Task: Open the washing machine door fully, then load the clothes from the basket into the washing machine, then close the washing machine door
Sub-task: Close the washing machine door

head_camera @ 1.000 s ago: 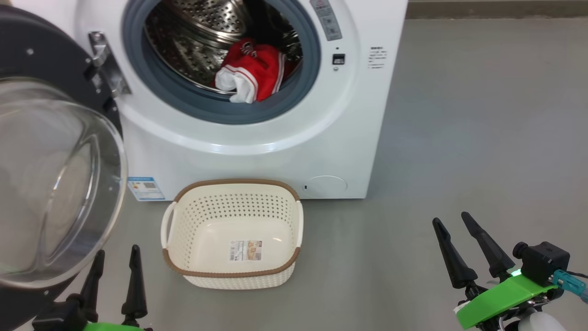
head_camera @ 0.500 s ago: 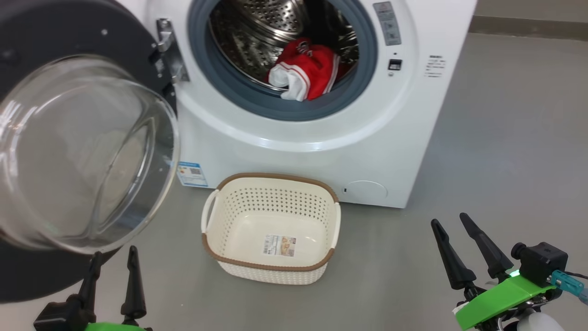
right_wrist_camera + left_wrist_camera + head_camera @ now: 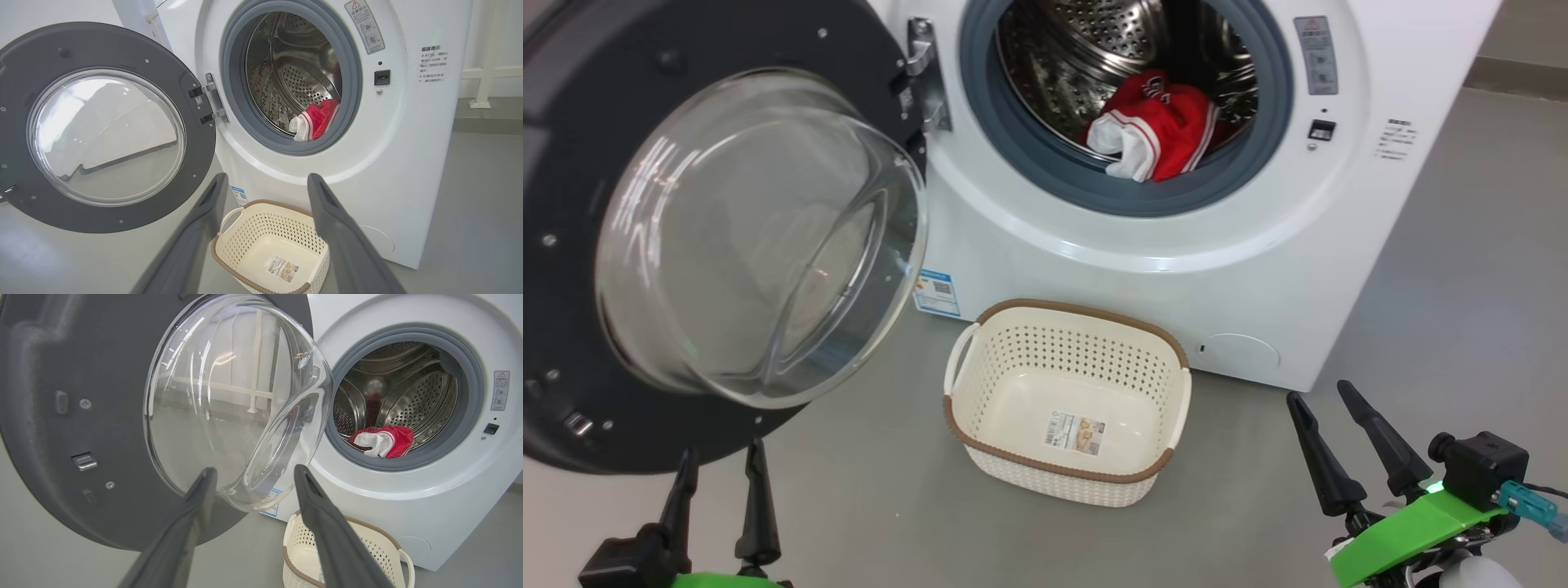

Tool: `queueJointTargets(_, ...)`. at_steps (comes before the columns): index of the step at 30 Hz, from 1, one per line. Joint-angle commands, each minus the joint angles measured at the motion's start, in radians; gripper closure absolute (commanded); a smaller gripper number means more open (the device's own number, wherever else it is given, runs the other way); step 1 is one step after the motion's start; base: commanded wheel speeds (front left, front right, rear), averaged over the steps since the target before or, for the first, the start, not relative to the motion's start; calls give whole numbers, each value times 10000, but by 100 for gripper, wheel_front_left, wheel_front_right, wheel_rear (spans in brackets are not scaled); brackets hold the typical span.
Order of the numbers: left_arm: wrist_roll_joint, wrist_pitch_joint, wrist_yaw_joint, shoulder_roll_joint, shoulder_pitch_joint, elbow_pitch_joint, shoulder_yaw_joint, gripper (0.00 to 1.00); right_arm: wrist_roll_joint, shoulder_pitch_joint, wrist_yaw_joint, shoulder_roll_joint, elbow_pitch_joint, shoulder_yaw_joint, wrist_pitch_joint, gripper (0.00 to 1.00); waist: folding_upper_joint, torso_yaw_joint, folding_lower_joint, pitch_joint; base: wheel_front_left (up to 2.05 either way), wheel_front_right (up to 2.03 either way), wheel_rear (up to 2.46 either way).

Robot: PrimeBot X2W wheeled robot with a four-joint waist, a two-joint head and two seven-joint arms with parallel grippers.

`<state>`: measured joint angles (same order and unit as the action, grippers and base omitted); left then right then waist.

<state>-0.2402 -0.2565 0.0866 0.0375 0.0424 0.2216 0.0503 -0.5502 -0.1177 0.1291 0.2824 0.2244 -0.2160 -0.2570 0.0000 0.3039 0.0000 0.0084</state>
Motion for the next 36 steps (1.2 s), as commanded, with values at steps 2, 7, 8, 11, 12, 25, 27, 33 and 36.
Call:
queueJointTargets(2,-58,-53,-114,132,25,-274,319,0,-42,-35,16,103,-195,-229,-48,0,0,370,0,23,0,0,0)
queueJointTargets(7,-100,-53,-138,130,4,-263,325,0,-25,-54,16,101,-223,-268,-48,0,0,619,0,41,0,0,0)
queueJointTargets(8,-105,-53,-136,130,-6,-265,328,0,-26,-54,16,102,-230,-278,-48,0,0,652,0,43,0,0,0)
queueJointTargets(11,-142,-53,-151,129,-26,-262,349,0,-46,-54,16,86,-215,-355,-48,0,0,774,0,46,0,0,0)
queueJointTargets(12,-139,-53,-151,129,-27,-259,343,0,-60,-57,16,86,-206,-377,-48,0,0,798,0,41,0,0,0)
queueJointTargets(25,-51,-53,-150,128,-69,-301,411,0,-117,-31,16,113,-167,-475,-48,0,0,877,0,-18,0,0,0)
queueJointTargets(27,-35,-53,-148,128,-69,-316,419,0,-123,-29,16,117,-166,-491,-48,0,0,874,0,-17,0,0,0)
queueJointTargets(33,-18,-53,-131,128,-71,-314,415,0,-98,1,16,107,-176,-496,-48,0,0,871,0,-31,0,0,0)
queueJointTargets(36,-2,-53,-126,128,-61,-292,410,0,-114,5,16,111,-159,-504,-48,0,0,876,0,-54,0,0,0)
